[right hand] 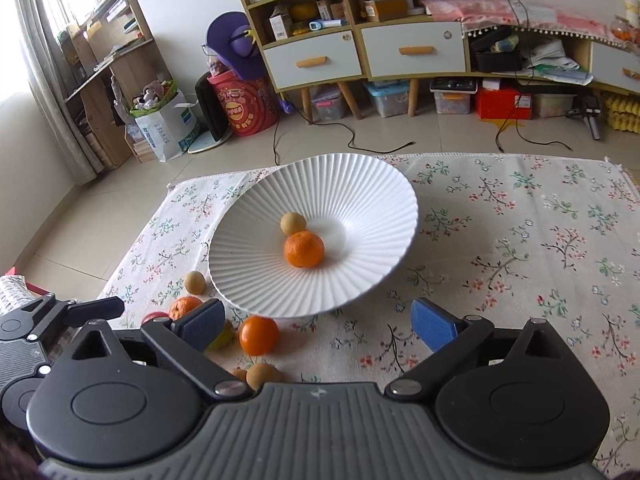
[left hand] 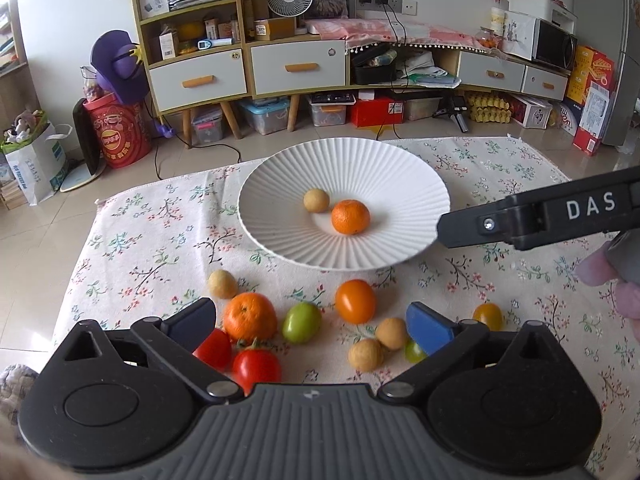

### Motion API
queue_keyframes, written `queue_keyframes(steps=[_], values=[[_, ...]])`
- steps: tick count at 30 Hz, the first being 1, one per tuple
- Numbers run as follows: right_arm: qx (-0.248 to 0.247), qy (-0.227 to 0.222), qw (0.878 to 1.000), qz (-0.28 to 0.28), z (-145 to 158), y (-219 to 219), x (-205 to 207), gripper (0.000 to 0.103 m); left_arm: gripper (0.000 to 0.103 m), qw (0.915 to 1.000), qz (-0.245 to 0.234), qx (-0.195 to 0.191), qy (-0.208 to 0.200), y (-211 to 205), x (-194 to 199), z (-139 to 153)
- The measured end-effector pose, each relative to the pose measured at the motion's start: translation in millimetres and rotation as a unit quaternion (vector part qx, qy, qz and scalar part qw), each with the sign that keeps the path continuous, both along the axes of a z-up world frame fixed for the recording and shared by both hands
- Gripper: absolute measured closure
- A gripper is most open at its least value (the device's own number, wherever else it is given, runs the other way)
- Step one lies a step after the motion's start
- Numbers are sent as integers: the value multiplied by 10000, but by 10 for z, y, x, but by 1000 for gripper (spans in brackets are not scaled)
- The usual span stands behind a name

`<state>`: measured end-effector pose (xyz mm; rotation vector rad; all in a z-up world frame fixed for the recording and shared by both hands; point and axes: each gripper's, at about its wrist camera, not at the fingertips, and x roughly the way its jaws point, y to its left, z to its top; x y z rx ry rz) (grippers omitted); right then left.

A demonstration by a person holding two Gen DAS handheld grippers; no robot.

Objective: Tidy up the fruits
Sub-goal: 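Open the left tool to drop the mandarin while the right tool drops the kiwi, then move the left tool to the green tomato while the right tool moves to the yellow tomato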

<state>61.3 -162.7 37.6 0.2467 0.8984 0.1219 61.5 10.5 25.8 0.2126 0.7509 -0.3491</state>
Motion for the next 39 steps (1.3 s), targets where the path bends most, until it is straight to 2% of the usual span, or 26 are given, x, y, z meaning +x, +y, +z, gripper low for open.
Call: queue_keyframes(steps=[9, 14, 20, 28, 37, 39], values=[[32, -54, 10000, 43, -110, -44, -183, 1, 4, 9998, 166, -66, 102, 227, -124, -182], [-94, -150, 9998, 60, -176, -57, -314, 1, 4, 9997, 173, -68, 127, 337, -197, -250], [-247, -114, 9994, 202, -260, -90, -466, 1, 4, 9993, 176, -246, 219, 474, -322, -352], [-431, -152, 9987, 216, -380, -105, -567, 1, 4, 9990, 66, -378, 212, 509, -415, -453], [-671, 22, 9972, 329, -608, -96, -648, 1, 4, 9980, 92, -586, 211, 566, -435, -603], [-715, -22, 9968, 350, -627, -93, -670, 1, 7, 9976, 13, -657, 209, 561, -443, -621]])
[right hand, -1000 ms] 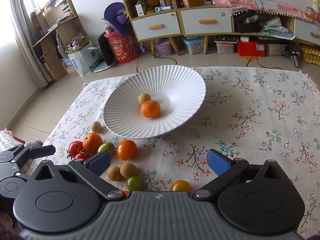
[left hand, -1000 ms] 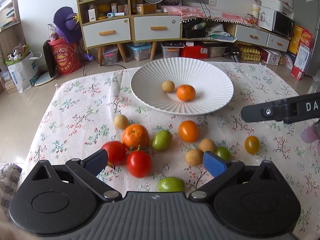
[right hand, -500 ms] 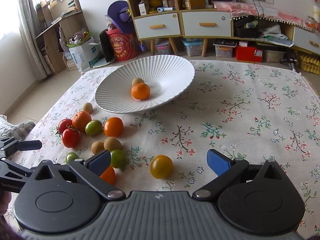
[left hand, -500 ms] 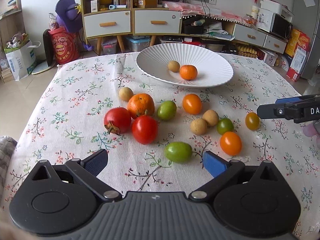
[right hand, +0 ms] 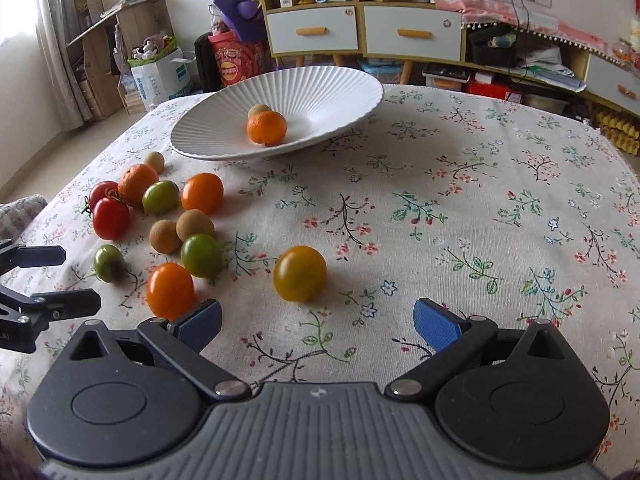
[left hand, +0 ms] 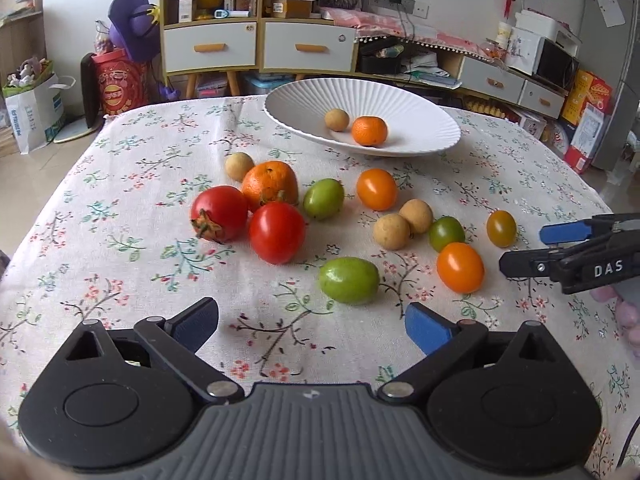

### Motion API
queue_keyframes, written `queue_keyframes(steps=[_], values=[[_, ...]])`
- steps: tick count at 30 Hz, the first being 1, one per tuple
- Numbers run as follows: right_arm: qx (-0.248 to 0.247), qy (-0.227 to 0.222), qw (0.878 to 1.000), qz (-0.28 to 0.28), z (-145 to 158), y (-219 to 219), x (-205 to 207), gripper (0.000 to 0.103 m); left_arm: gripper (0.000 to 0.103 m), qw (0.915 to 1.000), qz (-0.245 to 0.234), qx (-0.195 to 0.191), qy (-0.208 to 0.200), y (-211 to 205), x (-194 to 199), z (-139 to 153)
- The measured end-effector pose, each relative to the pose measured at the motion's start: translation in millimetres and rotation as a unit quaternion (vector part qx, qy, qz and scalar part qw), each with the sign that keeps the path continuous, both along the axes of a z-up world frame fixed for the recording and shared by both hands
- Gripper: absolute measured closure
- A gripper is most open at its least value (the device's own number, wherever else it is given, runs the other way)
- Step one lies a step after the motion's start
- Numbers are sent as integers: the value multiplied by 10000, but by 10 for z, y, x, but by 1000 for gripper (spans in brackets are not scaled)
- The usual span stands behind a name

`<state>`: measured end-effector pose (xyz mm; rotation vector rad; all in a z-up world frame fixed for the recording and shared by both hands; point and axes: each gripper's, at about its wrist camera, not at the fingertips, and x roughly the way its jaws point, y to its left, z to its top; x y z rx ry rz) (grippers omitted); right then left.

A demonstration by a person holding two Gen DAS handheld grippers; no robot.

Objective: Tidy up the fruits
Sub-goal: 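Move the left tool to the green tomato while the right tool moves to the yellow tomato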

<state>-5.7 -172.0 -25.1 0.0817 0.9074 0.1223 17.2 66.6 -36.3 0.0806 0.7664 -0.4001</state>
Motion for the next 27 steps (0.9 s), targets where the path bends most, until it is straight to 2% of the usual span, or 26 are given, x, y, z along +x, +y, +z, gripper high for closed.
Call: queue_keyframes(steps=[4, 6, 12, 16, 22, 27], values=[[-165, -149, 9997, 116, -14, 15, -30, 1, 15, 9998, -127, 94, -121, -41, -40, -47], [-259, -183, 9994, 166, -18, 26, -44, 1, 22, 9995, -174, 148, -204, -62, -62, -49], [-338, -257, 9989, 221, -22, 57, -57, 1, 36, 9994, -171, 33, -291, -53, -81, -37], [-333, -328, 9986, 231, -21, 65, -56, 4, 42, 9995, -128, -59, -294, -36, -67, -26], [-339, -453, 9978, 337, -19, 109, -29, 14, 48, 9988, -266, -201, -368, -52, -73, -36], [-340, -545, 9972, 372, -12, 126, -22, 27, 50, 9980, -313, -355, -423, -78, -69, -55]])
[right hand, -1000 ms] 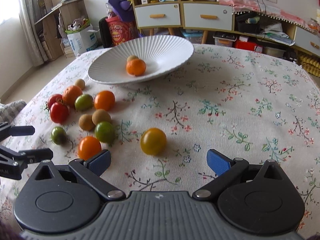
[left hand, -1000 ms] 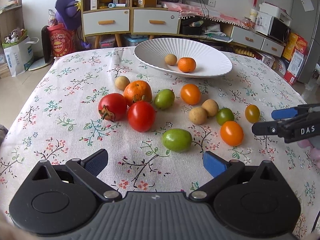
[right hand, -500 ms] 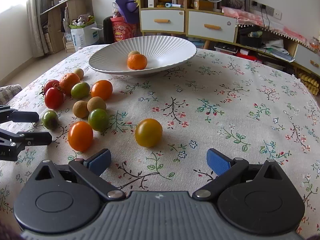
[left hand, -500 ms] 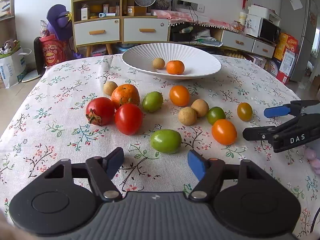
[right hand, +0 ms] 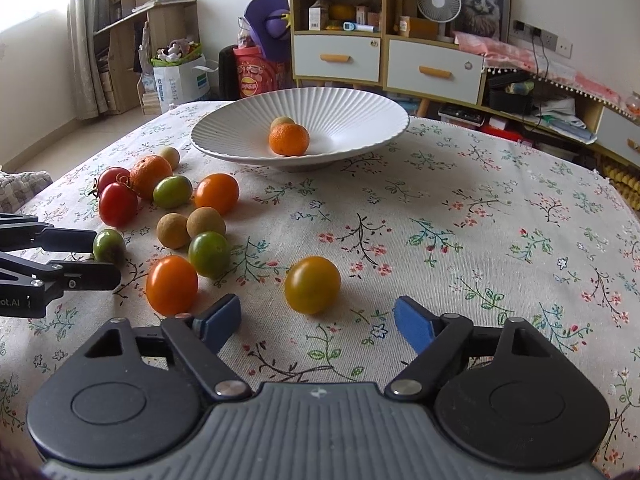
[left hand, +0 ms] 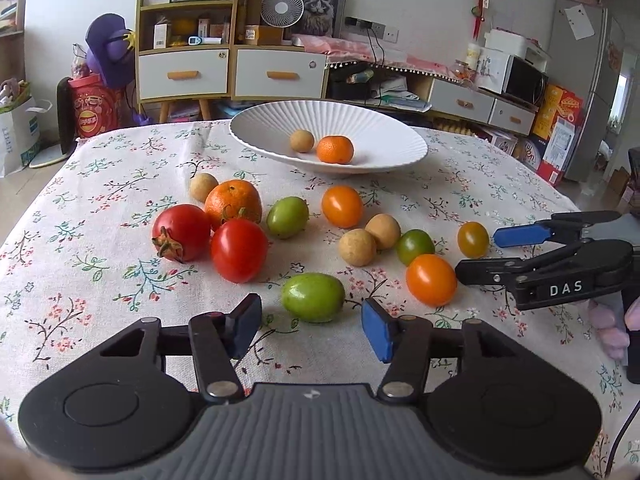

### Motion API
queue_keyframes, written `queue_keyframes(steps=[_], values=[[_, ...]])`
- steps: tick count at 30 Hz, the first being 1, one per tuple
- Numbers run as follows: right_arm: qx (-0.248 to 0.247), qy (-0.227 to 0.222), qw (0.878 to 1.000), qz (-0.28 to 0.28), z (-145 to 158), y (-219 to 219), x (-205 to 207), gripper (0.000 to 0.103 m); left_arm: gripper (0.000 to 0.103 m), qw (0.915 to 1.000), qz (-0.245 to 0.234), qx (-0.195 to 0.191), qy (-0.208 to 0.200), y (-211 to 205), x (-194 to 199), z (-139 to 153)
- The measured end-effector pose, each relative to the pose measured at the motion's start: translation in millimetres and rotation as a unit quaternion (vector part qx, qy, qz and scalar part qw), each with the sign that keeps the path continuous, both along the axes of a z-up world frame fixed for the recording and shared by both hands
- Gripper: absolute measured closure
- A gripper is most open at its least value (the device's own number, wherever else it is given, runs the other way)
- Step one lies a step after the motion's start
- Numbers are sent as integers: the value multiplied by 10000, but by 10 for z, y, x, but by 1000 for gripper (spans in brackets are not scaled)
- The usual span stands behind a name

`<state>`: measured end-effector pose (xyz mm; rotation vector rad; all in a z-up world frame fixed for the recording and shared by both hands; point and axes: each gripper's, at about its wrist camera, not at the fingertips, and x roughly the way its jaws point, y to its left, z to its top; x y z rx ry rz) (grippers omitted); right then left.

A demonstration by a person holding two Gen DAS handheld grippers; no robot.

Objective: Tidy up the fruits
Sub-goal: 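Move the left tool to the green tomato while the right tool moves to the yellow tomato, then close the left tool on the green tomato while the right tool closes on the yellow tomato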

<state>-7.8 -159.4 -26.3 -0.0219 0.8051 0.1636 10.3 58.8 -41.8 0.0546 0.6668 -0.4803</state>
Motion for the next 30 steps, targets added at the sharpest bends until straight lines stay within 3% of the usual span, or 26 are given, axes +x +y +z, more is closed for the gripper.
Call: queue_keyframes(steps=[14, 24, 30], values=[[-114, -197, 9996, 171, 19, 108, -12, 55, 71, 9998, 158, -89, -46, 10, 16, 1], [-189, -275, 9991, 254, 36, 164, -34, 78, 72, 9998, 166, -103, -22, 15, 16, 9], [-117, -235, 9994, 216, 42, 164, -25, 78, 72, 9998, 184, -90, 27, 23, 28, 21]])
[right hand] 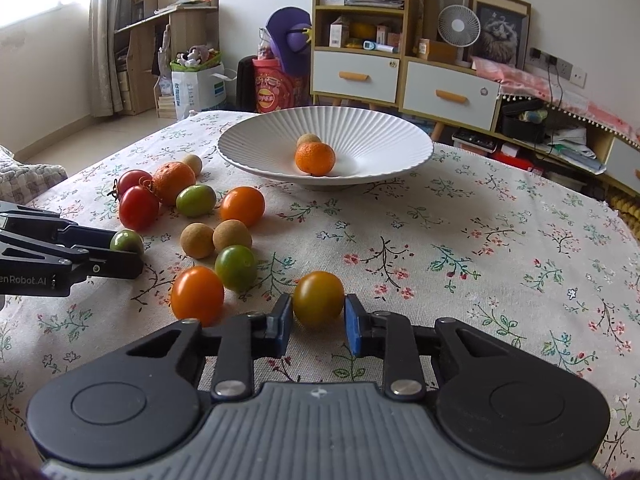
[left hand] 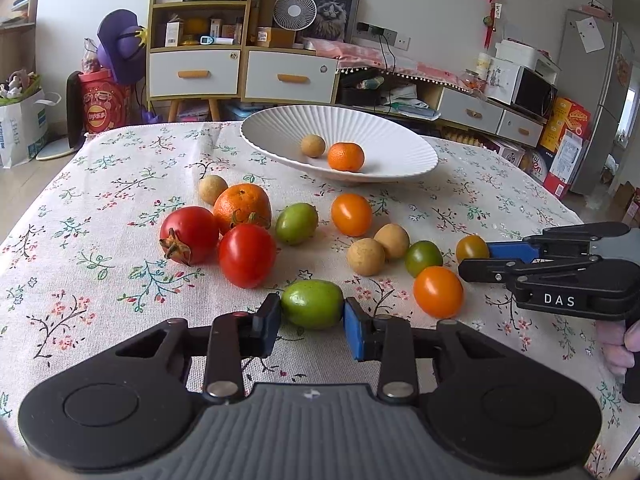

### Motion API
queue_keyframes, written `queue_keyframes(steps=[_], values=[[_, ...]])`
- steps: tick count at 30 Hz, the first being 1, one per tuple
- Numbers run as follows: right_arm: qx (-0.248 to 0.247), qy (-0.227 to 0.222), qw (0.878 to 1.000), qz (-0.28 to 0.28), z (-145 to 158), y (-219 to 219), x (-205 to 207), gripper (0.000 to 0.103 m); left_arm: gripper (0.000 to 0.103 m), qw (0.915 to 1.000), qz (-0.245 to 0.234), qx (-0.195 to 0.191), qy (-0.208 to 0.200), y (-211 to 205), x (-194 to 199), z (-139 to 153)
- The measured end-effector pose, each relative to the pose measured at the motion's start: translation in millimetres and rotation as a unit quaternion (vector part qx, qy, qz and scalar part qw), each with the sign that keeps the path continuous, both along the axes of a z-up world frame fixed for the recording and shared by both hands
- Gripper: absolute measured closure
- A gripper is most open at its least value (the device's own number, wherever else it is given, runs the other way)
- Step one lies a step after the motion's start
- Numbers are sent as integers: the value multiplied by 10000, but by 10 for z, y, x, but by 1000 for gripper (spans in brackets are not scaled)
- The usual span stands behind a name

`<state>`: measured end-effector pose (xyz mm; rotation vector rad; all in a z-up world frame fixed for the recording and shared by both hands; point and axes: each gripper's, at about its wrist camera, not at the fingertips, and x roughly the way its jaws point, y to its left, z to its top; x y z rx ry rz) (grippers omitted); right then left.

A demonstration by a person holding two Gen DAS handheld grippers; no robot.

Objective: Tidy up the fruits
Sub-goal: 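Close the left tool on the green tomato while the right tool closes on the yellow tomato, then carry the green tomato in the left tool and yellow tomato in the right tool over the plate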

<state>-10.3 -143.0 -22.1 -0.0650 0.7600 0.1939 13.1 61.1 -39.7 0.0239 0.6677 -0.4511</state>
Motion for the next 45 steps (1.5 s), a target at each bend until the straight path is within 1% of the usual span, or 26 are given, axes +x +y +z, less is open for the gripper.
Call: queue_keyframes(steps=[8, 16, 21, 27, 33, 38, 40, 42, 45], values=[[174, 66, 9998, -51, 39, 17, 38, 78, 72, 10000, -36, 47, 24, -66, 23, 47], [380, 13, 9993, -23, 156, 104, 90, 78, 72, 9999, -6, 117, 70, -147, 95, 137], [469, -47, 9989, -13, 242, 162, 140, 78, 72, 9999, 27, 93, 78, -170, 148, 229], [565, -22, 9984, -35, 336, 175, 223, 78, 72, 10000, 39, 57, -16, -240, 220, 362], [867, 82, 9960, -199, 442, 41, 387, 78, 72, 9997, 27, 63, -215, -340, 349, 525], [1050, 59, 9935, -429, 503, -45, 565, 78, 72, 9996, 10, 171, -230, -475, 498, 590], [1045, 20, 9933, -495, 518, -67, 620, 78, 72, 9990, -10, 268, -347, -519, 531, 582], [1009, 7, 9936, -506, 524, -82, 680, 78, 72, 9980, -59, 442, -446, -587, 594, 591], [967, 22, 9943, -456, 538, -109, 792, 78, 72, 9973, -122, 541, -477, -633, 717, 593]])
